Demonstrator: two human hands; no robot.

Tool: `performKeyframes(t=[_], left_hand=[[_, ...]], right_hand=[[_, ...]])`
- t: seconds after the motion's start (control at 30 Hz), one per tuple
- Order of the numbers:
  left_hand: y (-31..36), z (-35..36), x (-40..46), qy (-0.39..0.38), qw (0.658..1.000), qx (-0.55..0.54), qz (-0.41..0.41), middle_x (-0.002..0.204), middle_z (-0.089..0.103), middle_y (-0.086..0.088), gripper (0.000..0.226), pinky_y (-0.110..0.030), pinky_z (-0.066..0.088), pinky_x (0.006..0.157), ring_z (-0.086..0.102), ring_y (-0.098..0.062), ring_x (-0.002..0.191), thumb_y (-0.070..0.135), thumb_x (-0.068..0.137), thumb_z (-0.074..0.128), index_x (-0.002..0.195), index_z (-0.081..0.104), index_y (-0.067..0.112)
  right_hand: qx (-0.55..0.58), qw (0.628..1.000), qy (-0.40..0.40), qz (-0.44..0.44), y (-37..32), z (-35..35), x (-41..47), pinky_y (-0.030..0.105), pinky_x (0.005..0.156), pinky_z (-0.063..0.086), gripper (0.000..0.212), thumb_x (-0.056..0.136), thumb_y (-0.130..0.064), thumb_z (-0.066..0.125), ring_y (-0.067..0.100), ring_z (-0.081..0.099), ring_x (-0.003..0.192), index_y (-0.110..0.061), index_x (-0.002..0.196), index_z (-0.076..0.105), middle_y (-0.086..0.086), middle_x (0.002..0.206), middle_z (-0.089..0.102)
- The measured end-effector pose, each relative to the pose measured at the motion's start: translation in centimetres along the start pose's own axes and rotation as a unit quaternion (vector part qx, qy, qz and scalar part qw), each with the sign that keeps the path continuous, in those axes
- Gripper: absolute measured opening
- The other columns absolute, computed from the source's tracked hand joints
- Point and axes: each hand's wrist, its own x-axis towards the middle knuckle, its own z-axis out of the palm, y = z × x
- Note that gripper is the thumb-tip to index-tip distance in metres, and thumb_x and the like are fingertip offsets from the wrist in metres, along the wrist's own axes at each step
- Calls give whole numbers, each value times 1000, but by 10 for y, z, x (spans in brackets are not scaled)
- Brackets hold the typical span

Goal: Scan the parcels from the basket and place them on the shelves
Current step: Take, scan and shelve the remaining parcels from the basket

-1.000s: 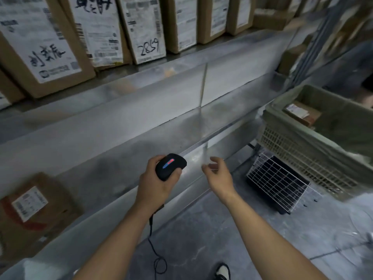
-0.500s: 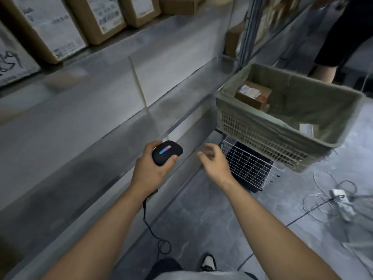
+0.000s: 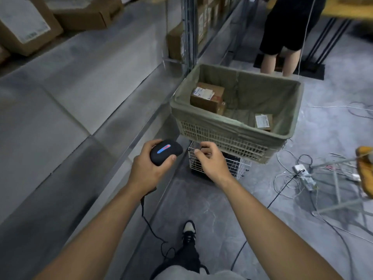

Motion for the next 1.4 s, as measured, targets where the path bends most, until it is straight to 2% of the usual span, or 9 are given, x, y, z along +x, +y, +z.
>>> performKeyframes(t=[0.07,0.13,0.3,0.57,0.67,0.83,0.97,1.17,1.4], left_hand=[[3,16,26,-24,999,7,20,109,70,18,54,-11,53,80,65,11,93,35,82,85,129,60,32],[11,30,51,-39,999,6,30,111,68,16,53,-1,44,73,62,15,92,32,83,85,129,60,28],[24,55,110,-94,994,-4,54,108,66,22,51,-1,43,71,62,16,92,35,83,85,126,57,38],[41,97,180,-161,984,-6,80,105,63,27,48,-5,46,78,58,23,91,33,83,85,123,58,33],[41,116,198,-182,980,-14,85,109,66,24,52,-11,49,81,61,15,95,38,81,86,125,59,31],[47,146,228,-202,975,-15,88,107,64,26,56,-2,44,76,60,18,92,40,79,86,126,58,31],[54,176,252,-205,975,-20,82,110,64,25,59,-4,44,80,60,17,95,49,73,78,125,56,32],[69,196,289,-198,978,6,70,110,65,22,54,-3,43,79,61,17,94,32,82,87,127,58,26],[81,206,324,-161,985,21,63,105,68,22,50,-14,52,79,65,11,88,34,80,88,119,57,37]], right_hand=[[1,1000,22,1,-4,-11,14,20,81,48,38,96,-39,67,3,62,98,-24,130,57,-4,115,64],[-4,999,48,7,-9,-23,29,20,81,46,40,97,-38,66,4,61,98,-24,132,56,-3,114,64],[-10,995,101,21,-26,-50,69,26,89,49,41,97,-38,65,12,63,106,-23,134,56,-1,118,64],[-14,984,169,47,-32,-76,112,33,96,52,40,97,-39,66,9,61,106,-26,134,56,-4,119,62],[-6,982,178,56,-28,-85,126,33,96,52,40,97,-37,66,6,60,103,-25,134,56,-8,114,62],[5,978,195,72,-23,-102,157,39,97,53,42,95,-39,67,9,60,106,-27,134,56,-10,116,60],[9,981,179,75,-19,-121,188,32,92,52,43,97,-38,65,10,60,107,-26,137,54,-5,123,60],[7,985,153,83,-19,-144,237,32,96,48,43,97,-40,66,11,59,112,-30,136,53,-6,124,60],[13,990,112,79,-23,-156,286,33,98,49,44,95,-39,67,12,59,111,-29,136,53,-6,122,60]])
